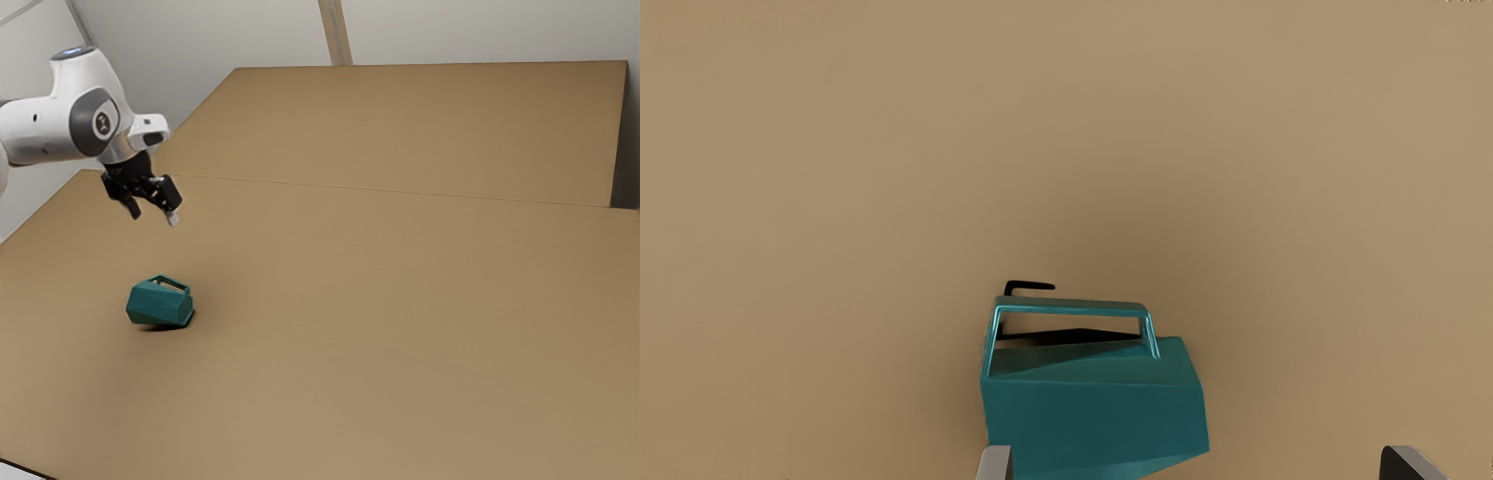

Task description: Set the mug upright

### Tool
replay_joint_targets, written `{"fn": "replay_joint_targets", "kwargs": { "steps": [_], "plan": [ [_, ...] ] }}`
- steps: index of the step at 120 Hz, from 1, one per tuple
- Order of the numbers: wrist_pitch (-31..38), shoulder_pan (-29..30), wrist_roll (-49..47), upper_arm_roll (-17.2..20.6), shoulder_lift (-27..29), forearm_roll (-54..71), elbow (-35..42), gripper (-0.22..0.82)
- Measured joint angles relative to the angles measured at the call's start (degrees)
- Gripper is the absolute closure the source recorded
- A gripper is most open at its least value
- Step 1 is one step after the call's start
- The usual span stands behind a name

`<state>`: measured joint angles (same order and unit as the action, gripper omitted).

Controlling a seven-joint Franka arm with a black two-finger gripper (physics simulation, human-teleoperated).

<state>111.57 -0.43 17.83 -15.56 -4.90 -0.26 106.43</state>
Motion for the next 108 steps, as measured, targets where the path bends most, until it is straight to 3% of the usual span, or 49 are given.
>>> {"fn": "replay_joint_targets", "kwargs": {
  "steps": [17, 40, 63, 108],
  "plan": [
    [0.5, 1.5, 1.1, -3.2, 0.5, -4.1, 2.3, 0.0],
    [0.1, 6.3, 4.3, -3.8, -4.0, -10.0, -0.2, 0.0],
    [-4.8, 10.6, 9.7, -3.9, -10.6, -19.1, -3.2, 0.0],
    [-15.4, 16.1, 20.1, -3.6, -15.0, -27.7, -3.4, 0.0]
  ]
}}
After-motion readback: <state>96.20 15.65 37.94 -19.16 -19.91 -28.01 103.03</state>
